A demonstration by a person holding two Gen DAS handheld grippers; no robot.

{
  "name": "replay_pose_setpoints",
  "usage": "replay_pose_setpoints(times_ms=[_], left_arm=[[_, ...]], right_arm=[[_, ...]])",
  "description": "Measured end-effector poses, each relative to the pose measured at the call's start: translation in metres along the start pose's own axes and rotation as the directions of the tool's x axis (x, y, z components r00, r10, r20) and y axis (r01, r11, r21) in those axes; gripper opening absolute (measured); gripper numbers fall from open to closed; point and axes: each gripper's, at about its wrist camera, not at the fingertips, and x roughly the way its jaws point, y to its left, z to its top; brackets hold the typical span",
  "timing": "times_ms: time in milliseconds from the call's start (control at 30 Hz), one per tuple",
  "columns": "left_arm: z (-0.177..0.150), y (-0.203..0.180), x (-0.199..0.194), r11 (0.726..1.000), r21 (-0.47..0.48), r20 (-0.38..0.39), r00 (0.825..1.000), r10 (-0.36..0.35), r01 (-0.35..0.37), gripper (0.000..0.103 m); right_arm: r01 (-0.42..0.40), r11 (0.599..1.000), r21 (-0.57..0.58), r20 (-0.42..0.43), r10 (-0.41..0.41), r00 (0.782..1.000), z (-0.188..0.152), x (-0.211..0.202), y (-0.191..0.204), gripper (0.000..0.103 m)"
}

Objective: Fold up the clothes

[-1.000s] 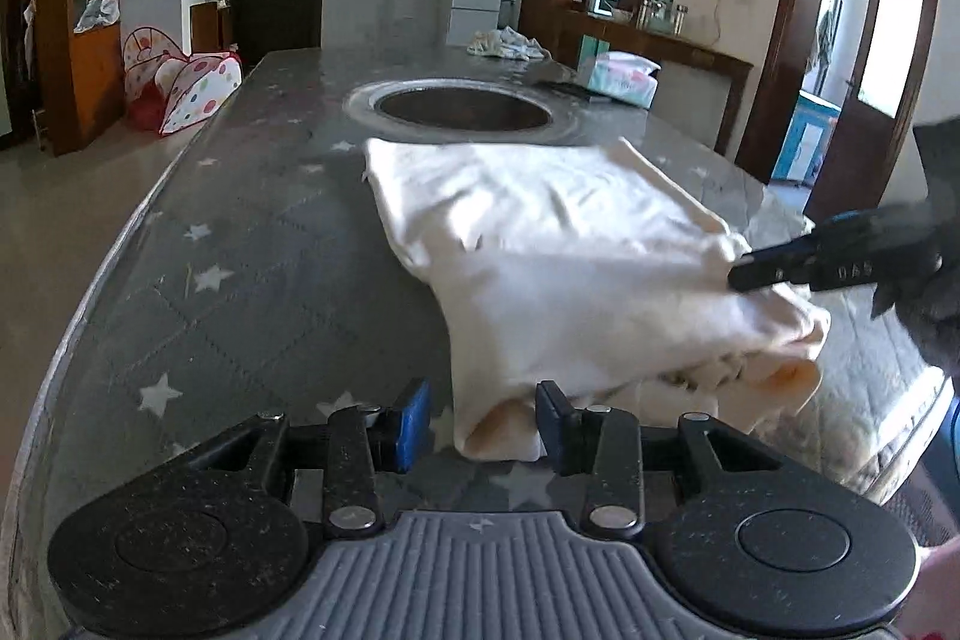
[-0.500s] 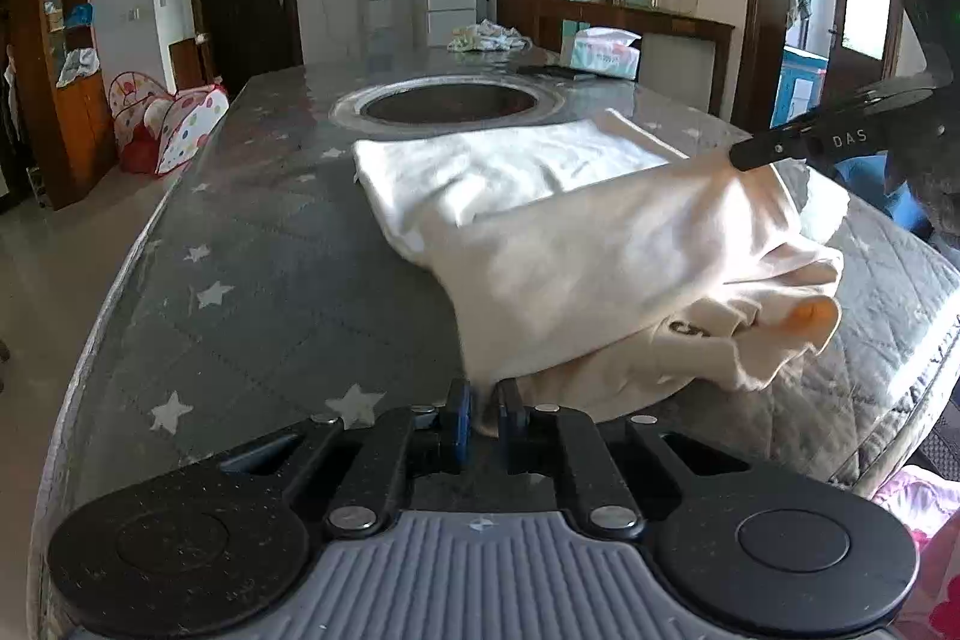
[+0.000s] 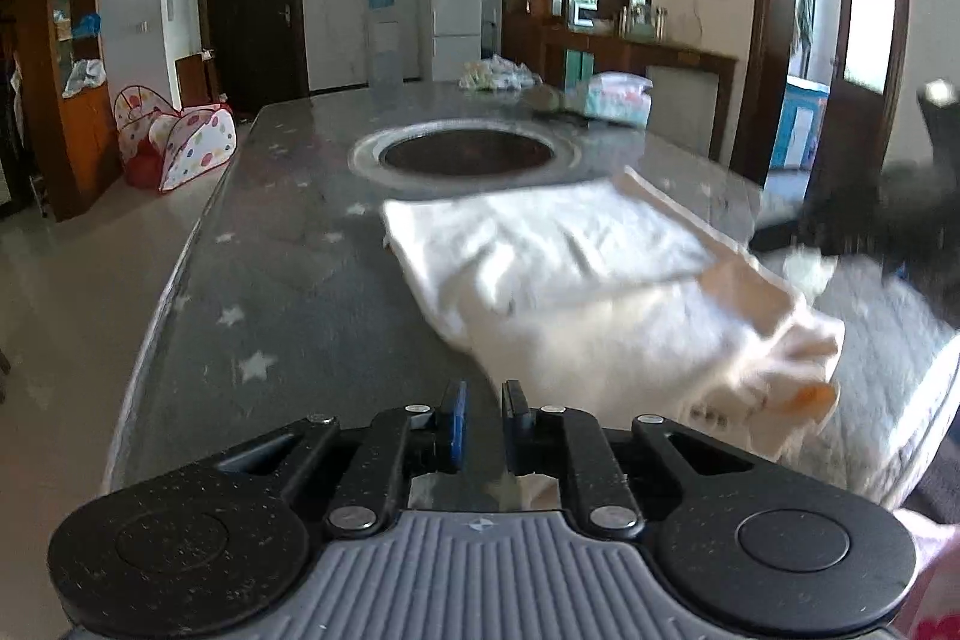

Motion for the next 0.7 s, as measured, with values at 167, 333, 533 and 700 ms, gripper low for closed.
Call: replay_pose_setpoints(times_ms=[167, 333, 533, 700], left_arm=[[0.019, -0.015, 0.03, 0.998, 0.007, 0.02, 0.998, -0.066, 0.066, 0.014], [0.024, -0.023, 0.073, 0.998, 0.006, -0.026, 0.998, -0.06, 0.06, 0.014], [0.016, -0.017, 0.089, 1.0, 0.001, -0.068, 0.997, -0.031, 0.031, 0.014], [0.016, -0.018, 0.09, 1.0, 0.003, -0.066, 0.998, -0.026, 0.026, 0.014]], right_arm=[[-0.011, 1.0, -0.017, -0.004, 0.011, 1.0, -0.003, 0.009, 0.011, 0.012], [0.025, 1.0, -0.015, -0.024, -0.026, 0.999, -0.005, 0.018, 0.008, 0.012], [0.068, 0.998, 0.008, -0.023, -0.068, 0.997, -0.006, 0.011, 0.0, 0.012], [0.011, 1.0, -0.003, 0.011, -0.011, 1.0, 0.004, 0.017, 0.009, 0.012]])
